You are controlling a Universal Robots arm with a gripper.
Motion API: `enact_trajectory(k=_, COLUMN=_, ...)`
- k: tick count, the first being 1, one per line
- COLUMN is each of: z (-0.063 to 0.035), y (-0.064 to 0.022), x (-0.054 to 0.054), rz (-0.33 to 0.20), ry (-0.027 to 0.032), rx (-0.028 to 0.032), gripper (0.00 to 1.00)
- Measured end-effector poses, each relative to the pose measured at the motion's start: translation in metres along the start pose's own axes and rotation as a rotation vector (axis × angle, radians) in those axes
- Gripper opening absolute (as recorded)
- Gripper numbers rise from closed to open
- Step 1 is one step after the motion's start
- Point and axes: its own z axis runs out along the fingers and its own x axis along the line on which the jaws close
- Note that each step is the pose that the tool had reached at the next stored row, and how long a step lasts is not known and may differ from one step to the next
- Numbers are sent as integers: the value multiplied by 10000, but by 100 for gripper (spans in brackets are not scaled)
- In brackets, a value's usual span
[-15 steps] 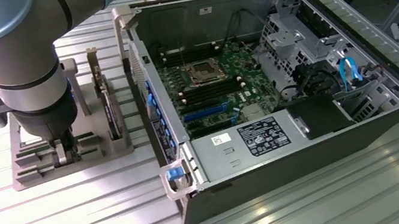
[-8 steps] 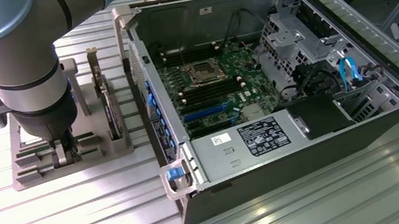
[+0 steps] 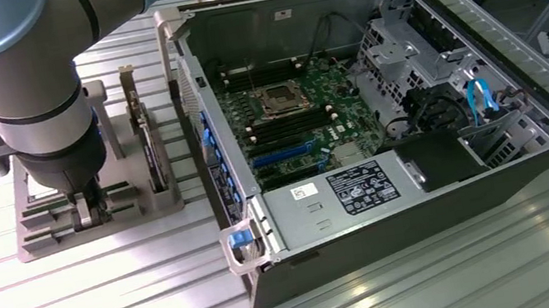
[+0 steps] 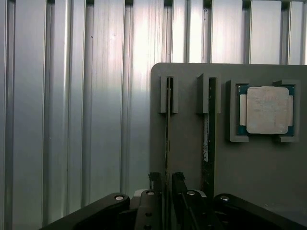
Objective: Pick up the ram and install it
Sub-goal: 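Pick up the ram and move it above insertion slot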
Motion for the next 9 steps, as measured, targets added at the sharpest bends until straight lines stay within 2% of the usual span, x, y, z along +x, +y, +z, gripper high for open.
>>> enact_trajectory(k=7, z=0, y=0, x=0, rz=0, ry=0, rx=0, gripper=22)
enact_trajectory(k=8, z=0, y=0, x=0, rz=0, ry=0, rx=0, gripper=15)
enact_trajectory(k=9, z=0, y=0, x=0, rz=0, ry=0, rx=0, gripper=15)
